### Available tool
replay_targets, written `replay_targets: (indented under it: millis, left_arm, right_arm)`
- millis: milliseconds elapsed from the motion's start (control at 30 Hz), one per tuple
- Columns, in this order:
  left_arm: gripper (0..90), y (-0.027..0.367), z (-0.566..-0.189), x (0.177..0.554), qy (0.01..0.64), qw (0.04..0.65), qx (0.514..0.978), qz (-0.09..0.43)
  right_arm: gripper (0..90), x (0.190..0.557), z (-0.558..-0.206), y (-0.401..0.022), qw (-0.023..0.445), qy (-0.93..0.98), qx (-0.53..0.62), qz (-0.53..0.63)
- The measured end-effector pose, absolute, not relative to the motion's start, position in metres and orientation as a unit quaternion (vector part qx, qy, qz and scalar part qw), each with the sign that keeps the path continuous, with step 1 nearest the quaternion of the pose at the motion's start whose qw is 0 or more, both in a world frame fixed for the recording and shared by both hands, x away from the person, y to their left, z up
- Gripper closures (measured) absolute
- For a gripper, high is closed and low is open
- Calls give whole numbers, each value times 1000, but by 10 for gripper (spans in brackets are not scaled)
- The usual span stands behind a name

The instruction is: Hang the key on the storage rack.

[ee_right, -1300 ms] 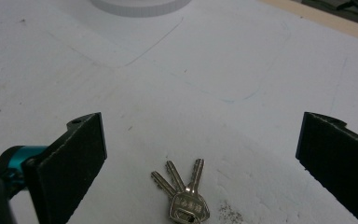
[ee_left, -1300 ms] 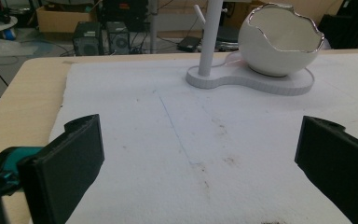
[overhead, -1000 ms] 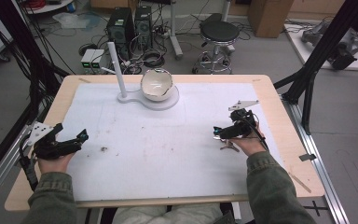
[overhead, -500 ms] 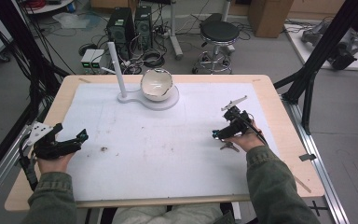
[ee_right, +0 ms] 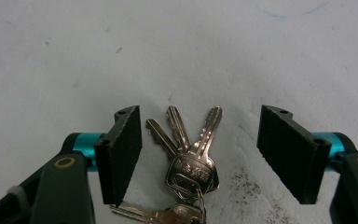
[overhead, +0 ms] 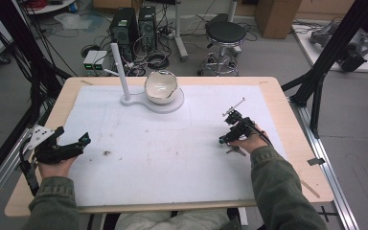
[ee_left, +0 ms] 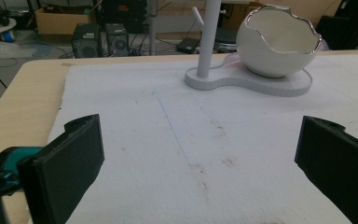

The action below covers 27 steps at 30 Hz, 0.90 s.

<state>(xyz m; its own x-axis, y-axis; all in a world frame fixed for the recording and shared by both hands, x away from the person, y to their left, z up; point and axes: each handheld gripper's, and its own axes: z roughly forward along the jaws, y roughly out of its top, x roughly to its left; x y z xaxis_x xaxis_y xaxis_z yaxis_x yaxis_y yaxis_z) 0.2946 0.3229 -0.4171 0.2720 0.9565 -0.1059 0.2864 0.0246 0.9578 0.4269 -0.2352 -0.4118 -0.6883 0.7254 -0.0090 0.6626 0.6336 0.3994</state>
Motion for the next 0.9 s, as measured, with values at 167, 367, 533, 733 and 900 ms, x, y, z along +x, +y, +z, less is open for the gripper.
replay_targets:
  millis: [167, 367, 533, 733, 900]
  left_arm:
    - [17, 323, -417, 295, 504, 507, 616, 331]
    - [24, 322, -418, 295, 501, 507, 621, 327]
    - [24, 322, -418, 295, 501, 509, 620, 326]
    - [24, 322, -418, 296, 500, 510, 619, 326]
    - [25, 322, -418, 296, 501, 514, 617, 323]
  right_arm:
    - [440, 430, -415, -235, 75, 900, 396, 168]
    - [588, 432, -415, -236, 50, 888, 425, 169]
    - [809, 427, -414, -233, 57, 898, 404, 167]
    - [833, 423, -412, -232, 57, 902, 393, 170]
    - [833, 420, -405, -237, 62, 898, 391, 192]
